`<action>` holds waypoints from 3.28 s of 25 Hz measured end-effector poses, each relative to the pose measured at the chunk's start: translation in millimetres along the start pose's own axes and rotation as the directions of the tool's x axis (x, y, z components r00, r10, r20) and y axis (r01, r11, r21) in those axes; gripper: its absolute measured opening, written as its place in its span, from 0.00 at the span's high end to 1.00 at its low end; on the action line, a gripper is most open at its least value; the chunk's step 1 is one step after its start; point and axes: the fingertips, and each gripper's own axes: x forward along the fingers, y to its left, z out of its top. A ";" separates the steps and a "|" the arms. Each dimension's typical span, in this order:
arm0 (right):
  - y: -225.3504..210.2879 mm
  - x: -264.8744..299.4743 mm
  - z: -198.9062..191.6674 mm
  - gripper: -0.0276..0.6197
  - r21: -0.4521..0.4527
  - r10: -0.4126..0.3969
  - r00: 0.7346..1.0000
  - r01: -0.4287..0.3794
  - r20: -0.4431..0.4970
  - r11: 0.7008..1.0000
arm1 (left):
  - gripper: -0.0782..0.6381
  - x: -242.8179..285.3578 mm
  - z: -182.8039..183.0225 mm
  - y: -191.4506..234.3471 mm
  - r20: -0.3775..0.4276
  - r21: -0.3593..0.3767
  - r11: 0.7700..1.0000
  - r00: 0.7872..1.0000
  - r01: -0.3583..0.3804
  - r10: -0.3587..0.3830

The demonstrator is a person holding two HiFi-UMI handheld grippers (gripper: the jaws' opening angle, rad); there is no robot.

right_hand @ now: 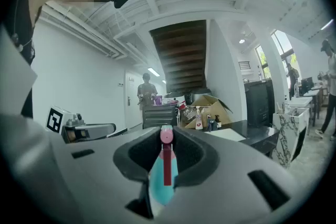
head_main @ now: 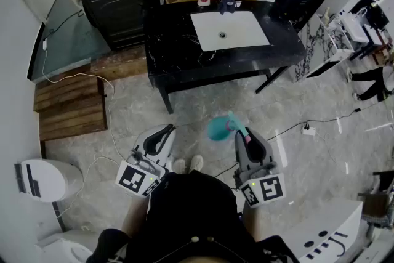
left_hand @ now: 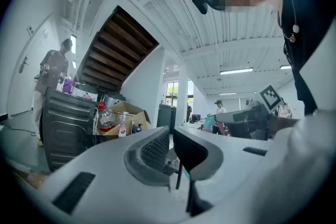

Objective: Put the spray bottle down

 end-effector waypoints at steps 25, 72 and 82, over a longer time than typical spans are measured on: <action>-16.7 -0.9 -6.7 0.85 0.078 0.016 1.000 -0.017 0.004 0.997 | 0.85 14.1 -8.7 -7.0 -0.032 -0.024 1.000 0.999 0.007 -0.007; -165.1 202.2 -30.4 0.85 -0.016 0.009 0.990 -0.012 -0.138 1.000 | 0.85 203.2 -26.0 137.1 -0.054 -0.063 0.996 0.997 -0.058 0.055; -163.0 322.1 -25.6 0.85 0.010 0.069 0.983 -0.068 -0.168 0.998 | 0.85 249.1 -27.9 239.9 -0.084 -0.088 0.994 0.994 -0.073 0.065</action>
